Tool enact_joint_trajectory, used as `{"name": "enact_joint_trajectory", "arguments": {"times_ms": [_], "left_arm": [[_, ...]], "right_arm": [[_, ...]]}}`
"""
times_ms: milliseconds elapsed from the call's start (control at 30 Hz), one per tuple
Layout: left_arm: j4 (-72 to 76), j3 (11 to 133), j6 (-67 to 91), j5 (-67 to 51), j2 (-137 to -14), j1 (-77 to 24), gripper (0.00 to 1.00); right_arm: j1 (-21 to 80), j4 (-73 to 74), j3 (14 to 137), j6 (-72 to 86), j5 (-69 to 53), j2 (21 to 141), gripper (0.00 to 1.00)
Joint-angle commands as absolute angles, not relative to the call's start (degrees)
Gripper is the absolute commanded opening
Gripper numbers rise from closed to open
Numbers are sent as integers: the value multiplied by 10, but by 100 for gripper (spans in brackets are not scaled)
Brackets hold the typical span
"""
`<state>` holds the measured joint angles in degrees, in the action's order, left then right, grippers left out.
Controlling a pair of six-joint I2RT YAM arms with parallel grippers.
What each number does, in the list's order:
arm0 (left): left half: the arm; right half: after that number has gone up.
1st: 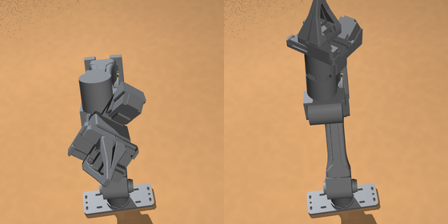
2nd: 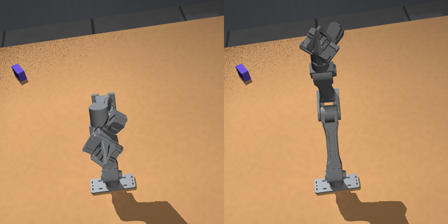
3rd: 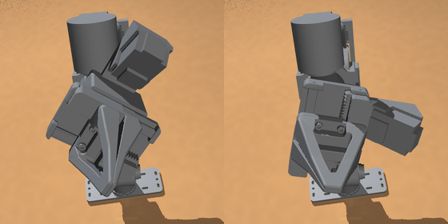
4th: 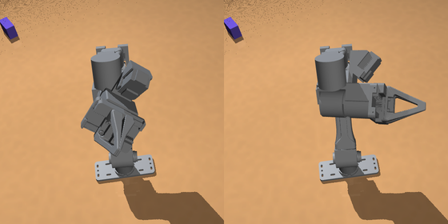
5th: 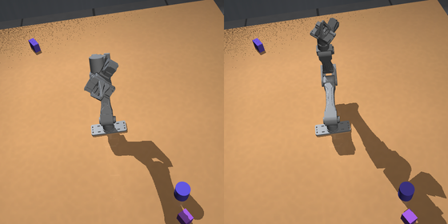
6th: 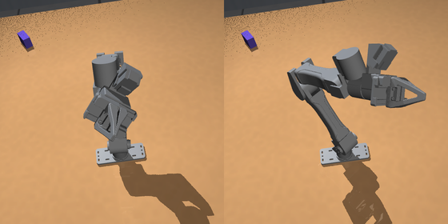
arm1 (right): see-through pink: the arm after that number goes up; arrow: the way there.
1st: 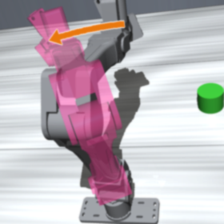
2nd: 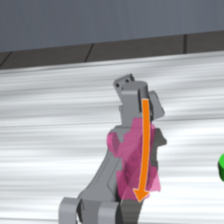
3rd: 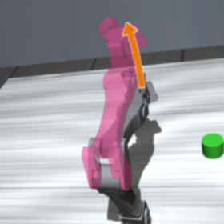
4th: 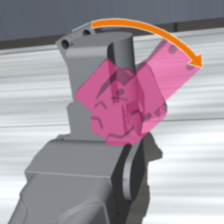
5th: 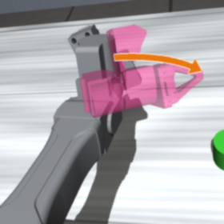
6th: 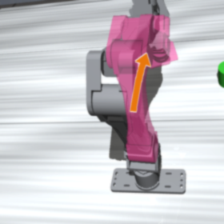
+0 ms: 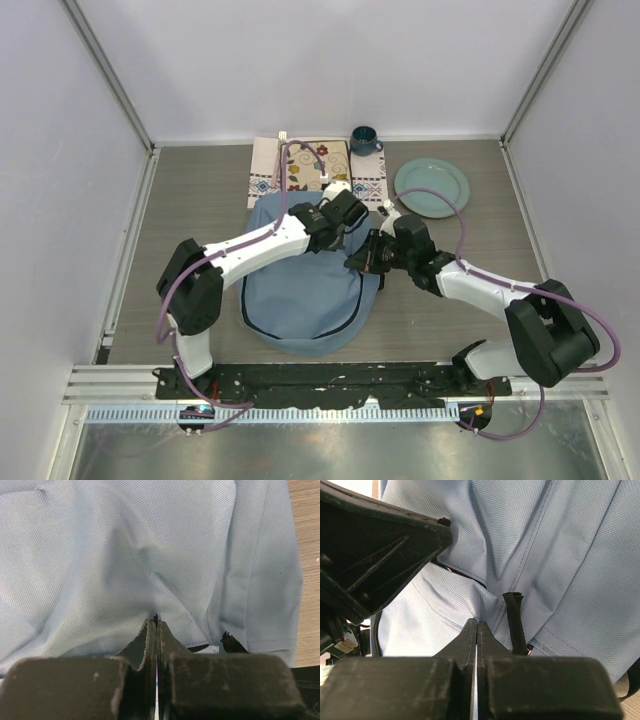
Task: Pack the student bag
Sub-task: Unzip the student bag at the center of the board.
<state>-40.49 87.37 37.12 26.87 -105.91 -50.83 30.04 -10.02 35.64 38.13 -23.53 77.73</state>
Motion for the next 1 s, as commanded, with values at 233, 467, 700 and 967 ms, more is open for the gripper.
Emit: {"name": "enact_joint_trajectory", "arguments": {"times_ms": [233, 467, 700, 967], "left_arm": [[-397, 801, 375, 298, -964, -459, 0], [-402, 738, 365, 324, -897, -417, 0], [-406, 669, 354, 343, -838, -357, 0], [-398, 597, 354, 324, -783, -312, 0]], "right_arm": [[302, -93, 354, 389, -149, 754, 1], [301, -95, 352, 398, -135, 751, 1], [300, -86, 349, 403, -113, 738, 1], [298, -91, 352, 408, -120, 742, 1]]}}
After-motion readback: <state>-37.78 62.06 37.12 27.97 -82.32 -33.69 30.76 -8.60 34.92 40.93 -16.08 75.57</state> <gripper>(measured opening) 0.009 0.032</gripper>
